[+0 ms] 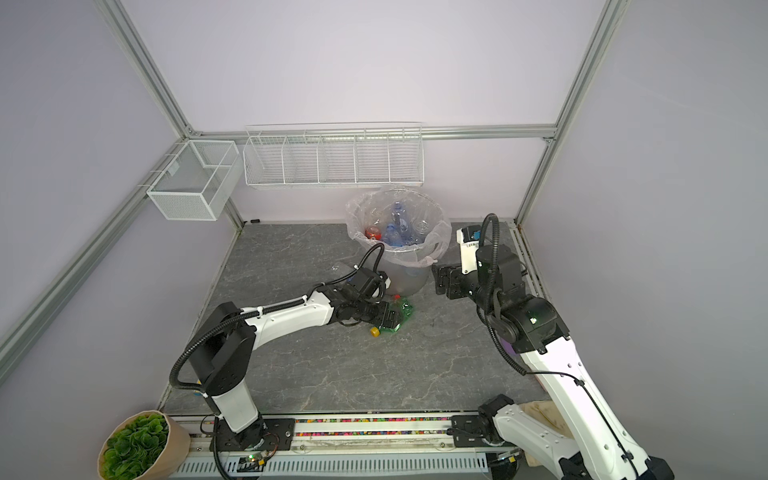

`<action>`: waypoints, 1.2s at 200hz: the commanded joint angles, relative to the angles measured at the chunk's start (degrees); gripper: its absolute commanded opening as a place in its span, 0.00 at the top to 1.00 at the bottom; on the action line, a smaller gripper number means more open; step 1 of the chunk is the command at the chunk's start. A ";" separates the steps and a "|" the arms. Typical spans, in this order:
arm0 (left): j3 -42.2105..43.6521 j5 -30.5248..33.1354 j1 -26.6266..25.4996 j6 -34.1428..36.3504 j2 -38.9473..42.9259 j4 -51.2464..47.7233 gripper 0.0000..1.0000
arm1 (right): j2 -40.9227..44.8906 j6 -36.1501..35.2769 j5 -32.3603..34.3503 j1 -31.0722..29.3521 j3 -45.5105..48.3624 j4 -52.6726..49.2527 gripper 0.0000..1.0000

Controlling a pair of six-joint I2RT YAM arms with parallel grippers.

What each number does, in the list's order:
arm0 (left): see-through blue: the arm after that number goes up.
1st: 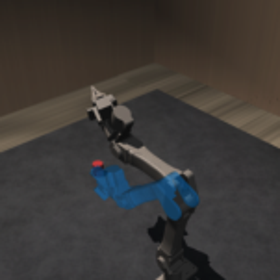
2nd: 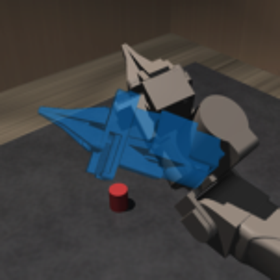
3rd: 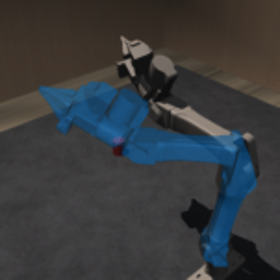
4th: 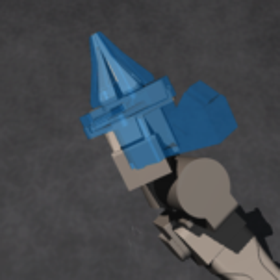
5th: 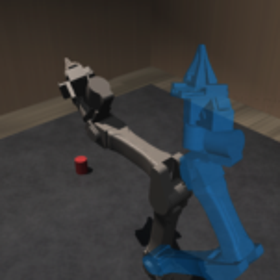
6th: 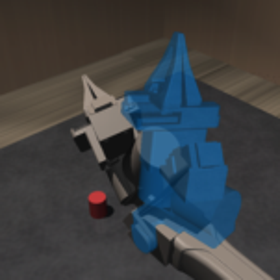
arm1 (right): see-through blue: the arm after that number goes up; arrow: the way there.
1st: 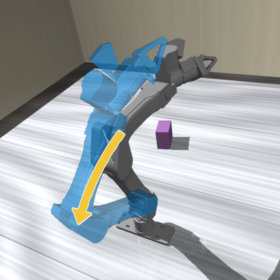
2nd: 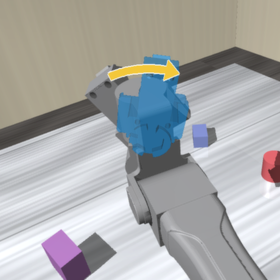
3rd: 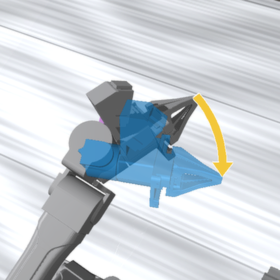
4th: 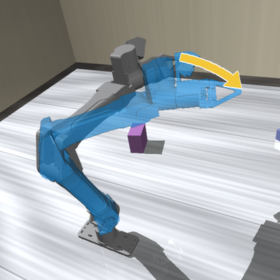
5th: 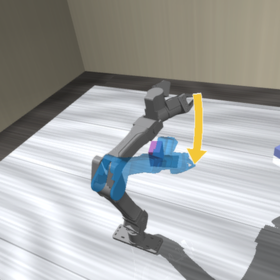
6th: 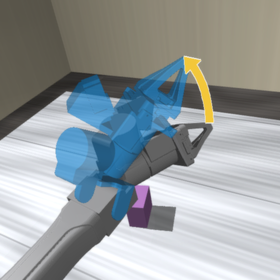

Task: Throw the plastic bottles in the bin
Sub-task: 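Lower the left gripper onto the green yellow-cap bottle and close it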

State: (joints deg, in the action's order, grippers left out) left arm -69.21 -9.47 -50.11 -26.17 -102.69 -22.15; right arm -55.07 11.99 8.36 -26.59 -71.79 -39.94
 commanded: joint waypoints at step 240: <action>0.19 7.13 -2.50 -3.36 -6.53 -2.70 0.59 | 3.46 0.63 1.90 1.43 2.44 0.60 0.12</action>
State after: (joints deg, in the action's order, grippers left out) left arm -71.35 -3.95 -52.14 -28.64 -110.76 -24.05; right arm -52.40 12.10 9.47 -25.54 -70.48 -39.94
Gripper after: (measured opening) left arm 0.458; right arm 0.885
